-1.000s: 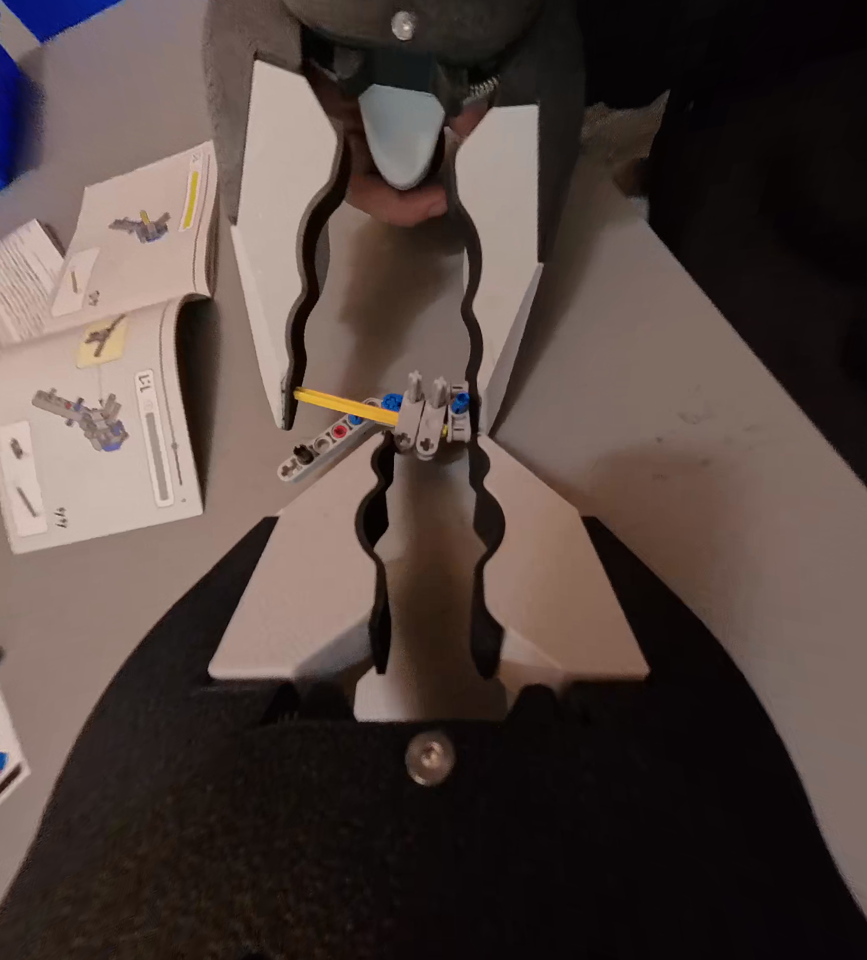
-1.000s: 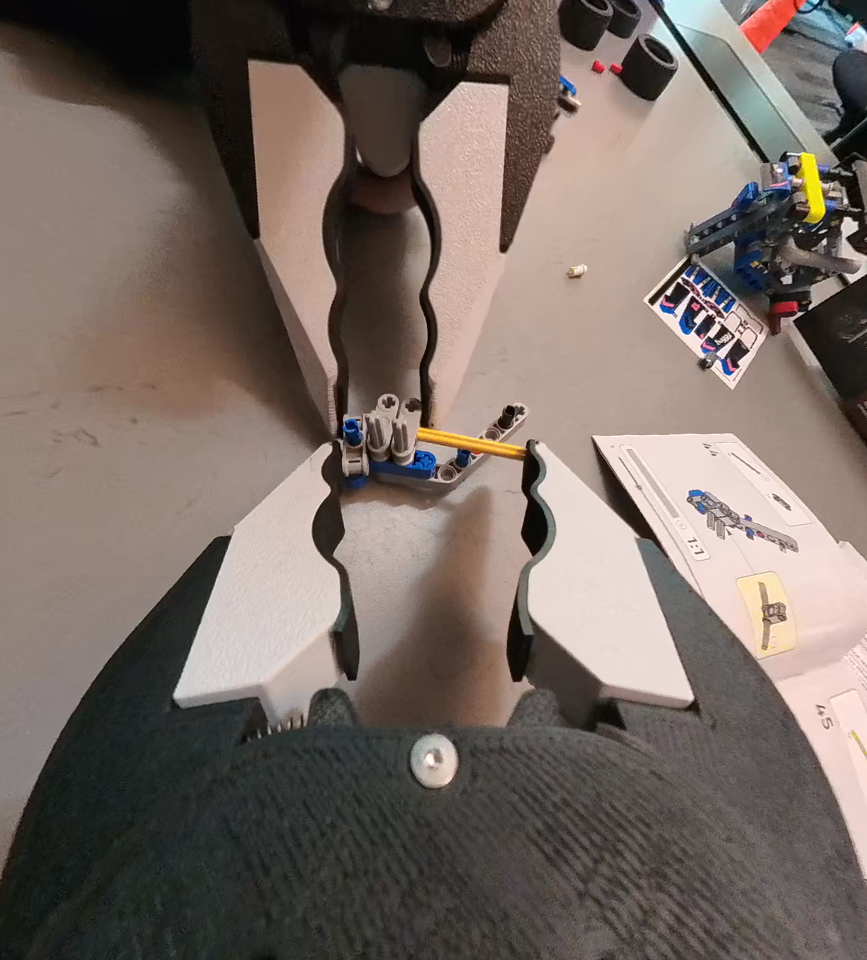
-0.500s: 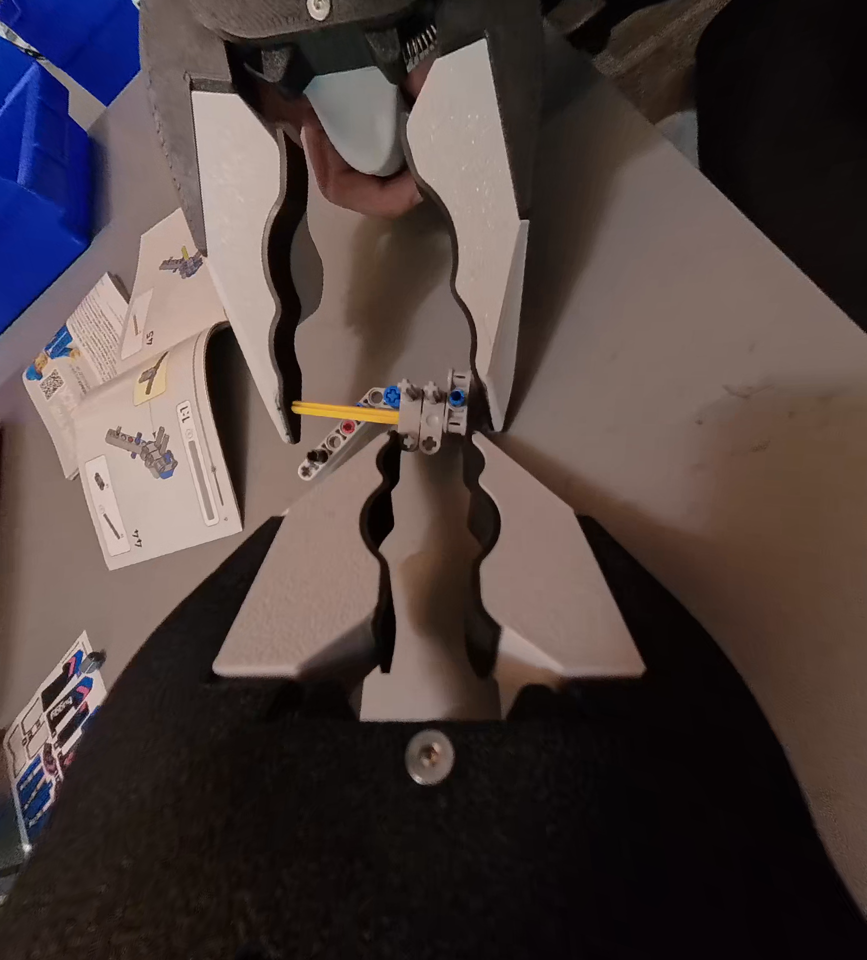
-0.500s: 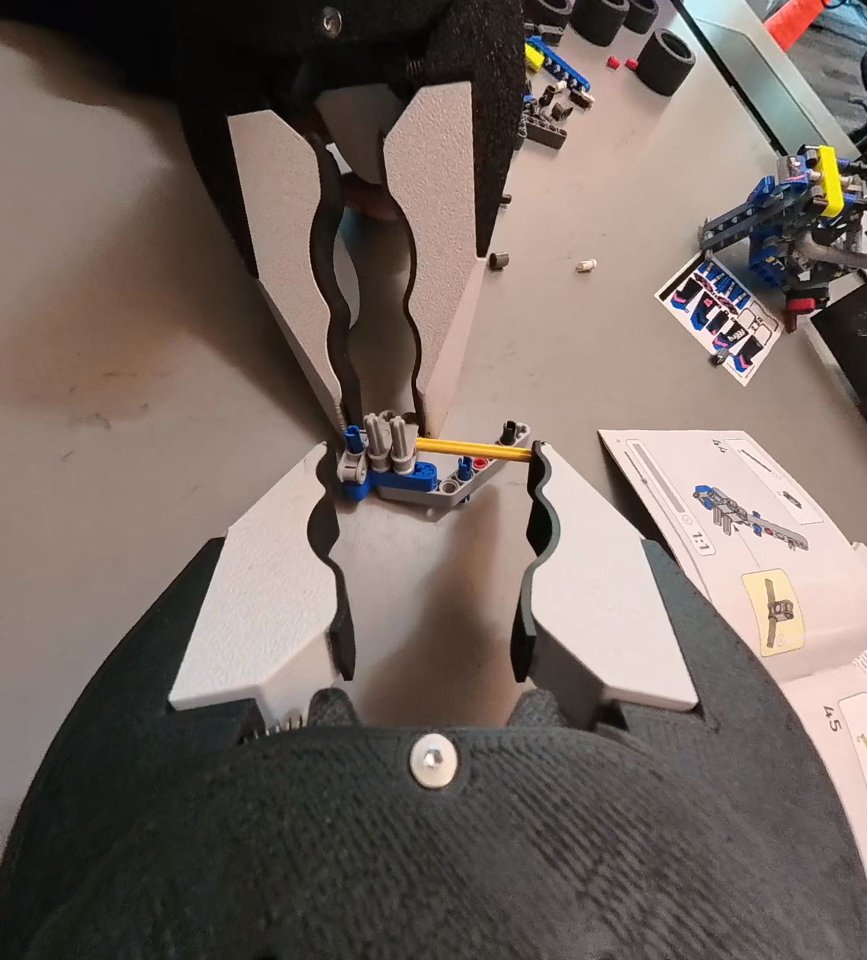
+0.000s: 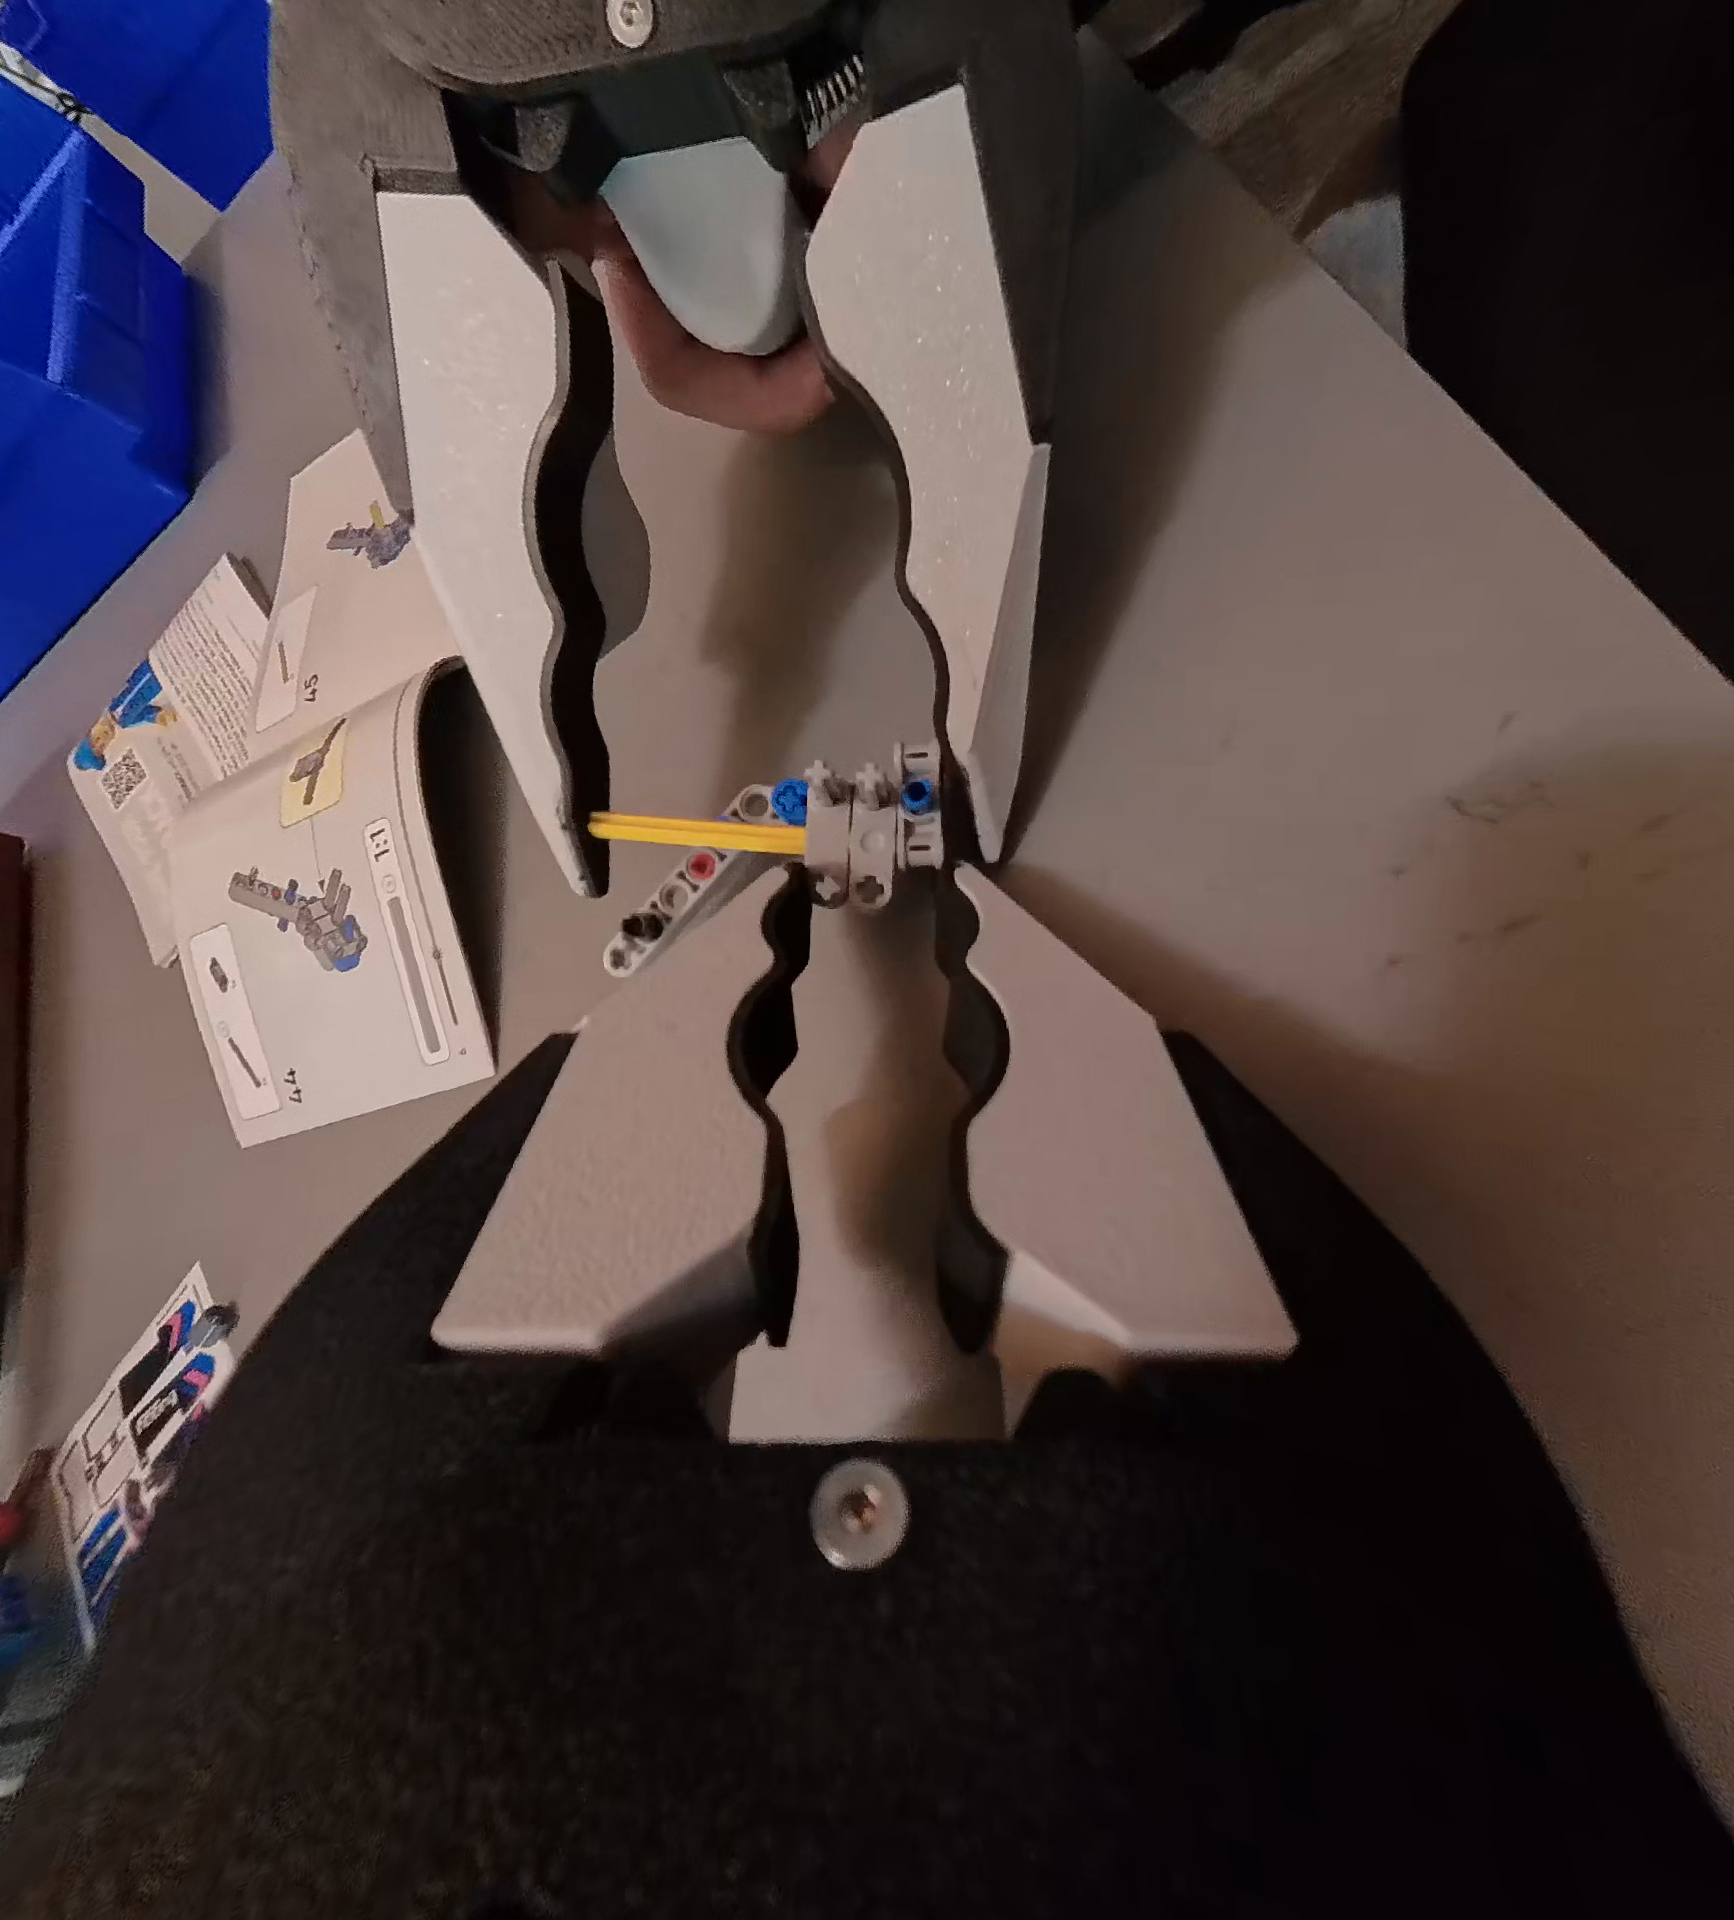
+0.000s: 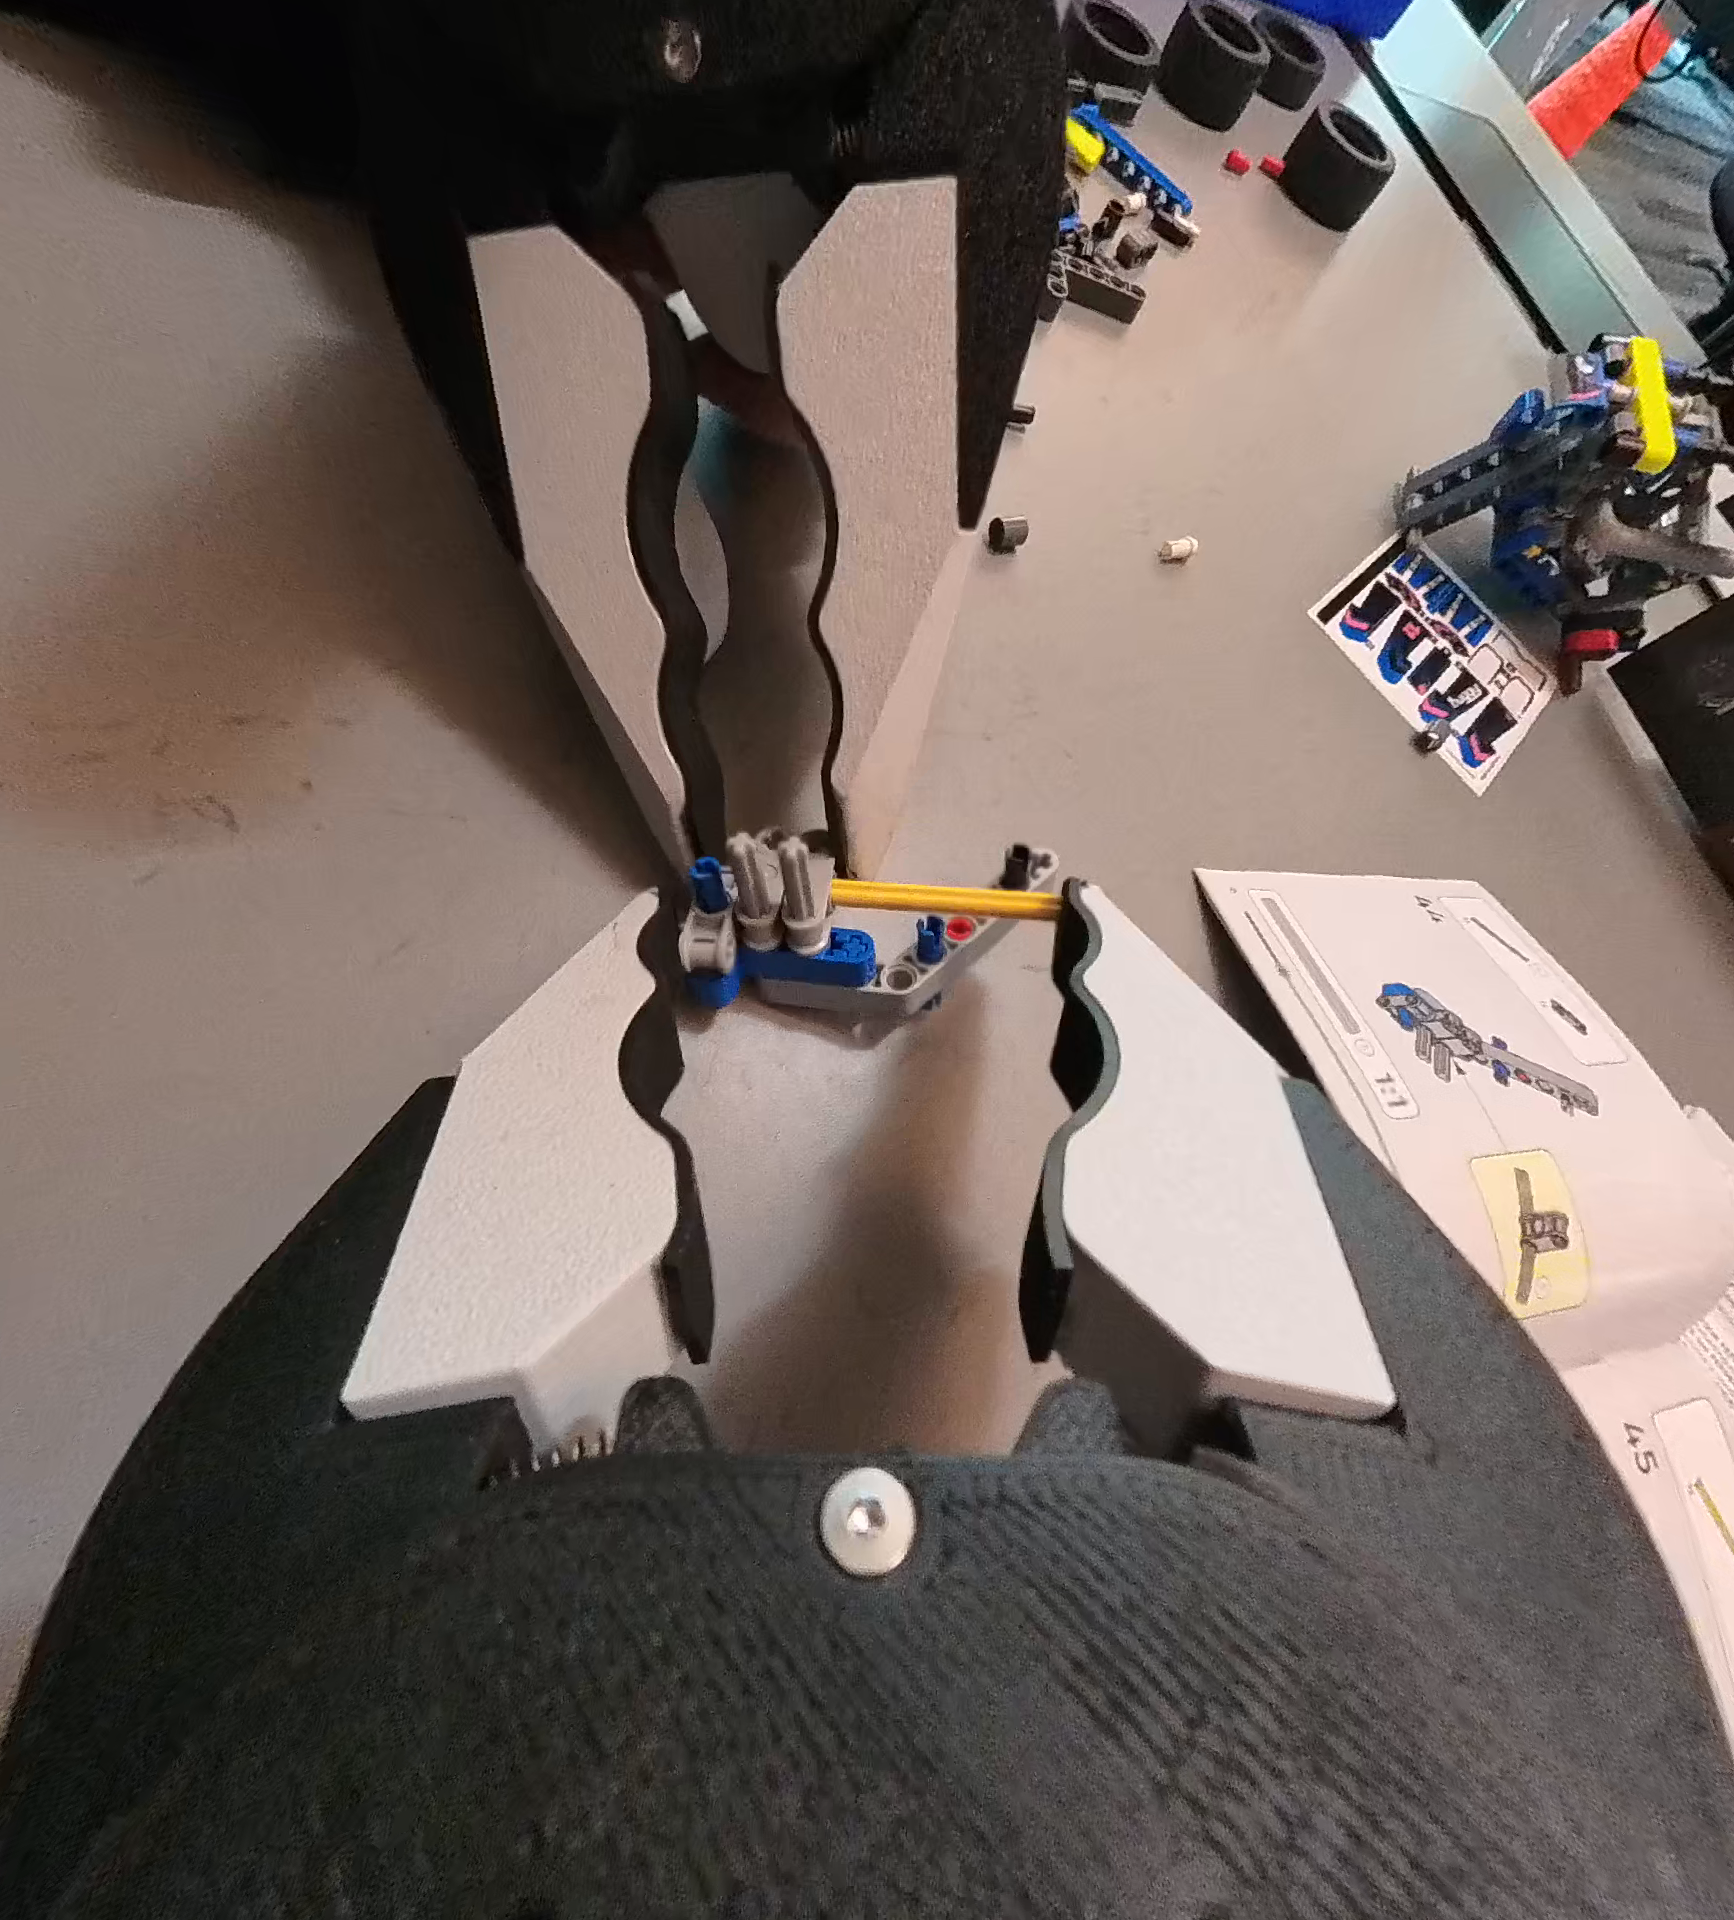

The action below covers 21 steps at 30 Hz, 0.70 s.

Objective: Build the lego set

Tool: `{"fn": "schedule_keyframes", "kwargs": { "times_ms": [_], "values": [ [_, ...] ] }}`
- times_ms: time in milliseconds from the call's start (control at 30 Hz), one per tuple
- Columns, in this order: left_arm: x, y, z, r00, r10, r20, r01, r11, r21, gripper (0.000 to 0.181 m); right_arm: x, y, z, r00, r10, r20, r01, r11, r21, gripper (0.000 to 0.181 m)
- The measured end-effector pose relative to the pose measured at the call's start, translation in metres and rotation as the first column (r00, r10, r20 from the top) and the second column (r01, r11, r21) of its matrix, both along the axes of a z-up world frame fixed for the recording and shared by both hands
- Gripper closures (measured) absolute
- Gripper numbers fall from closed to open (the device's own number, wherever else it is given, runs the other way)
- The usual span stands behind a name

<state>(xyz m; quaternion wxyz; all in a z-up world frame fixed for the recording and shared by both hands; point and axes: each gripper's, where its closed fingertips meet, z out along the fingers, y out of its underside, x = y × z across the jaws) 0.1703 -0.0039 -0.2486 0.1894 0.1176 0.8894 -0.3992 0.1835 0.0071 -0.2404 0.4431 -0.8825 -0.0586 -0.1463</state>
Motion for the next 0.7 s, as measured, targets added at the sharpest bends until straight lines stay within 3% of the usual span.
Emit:
{"fn": "schedule_keyframes", "kwargs": {
  "times_ms": [267, 300, 433, 567, 600, 700],
  "values": [
    [0.008, 0.000, 0.002, 0.998, 0.068, 0.000, -0.068, 0.998, -0.006, 0.161, 0.009, 0.001, 0.001, 0.998, -0.056, 0.022, 0.056, 0.998, 0.006, 0.113],
    [0.009, 0.000, 0.003, 0.997, 0.080, -0.007, -0.080, 0.997, -0.014, 0.169, 0.010, 0.001, 0.003, 0.998, -0.059, 0.032, 0.058, 0.998, 0.016, 0.115],
    [0.004, -0.002, 0.001, 0.993, 0.065, -0.096, -0.068, 0.998, -0.020, 0.169, 0.005, 0.001, 0.002, 0.999, -0.027, 0.035, 0.027, 1.000, 0.009, 0.114],
    [0.000, -0.003, -0.001, 0.994, 0.034, -0.107, -0.037, 0.999, -0.022, 0.169, 0.000, 0.000, 0.000, 1.000, 0.016, 0.006, -0.015, 1.000, -0.004, 0.119],
    [-0.001, -0.002, -0.002, 0.994, 0.030, -0.104, -0.032, 0.999, -0.015, 0.169, -0.005, -0.002, -0.002, 0.999, 0.044, -0.007, -0.044, 0.999, -0.016, 0.129],
    [-0.001, -0.002, -0.003, 0.995, 0.027, -0.096, -0.028, 1.000, -0.009, 0.169, -0.003, -0.010, 0.000, 0.999, 0.049, 0.021, -0.049, 0.999, -0.006, 0.128]
  ]
}}
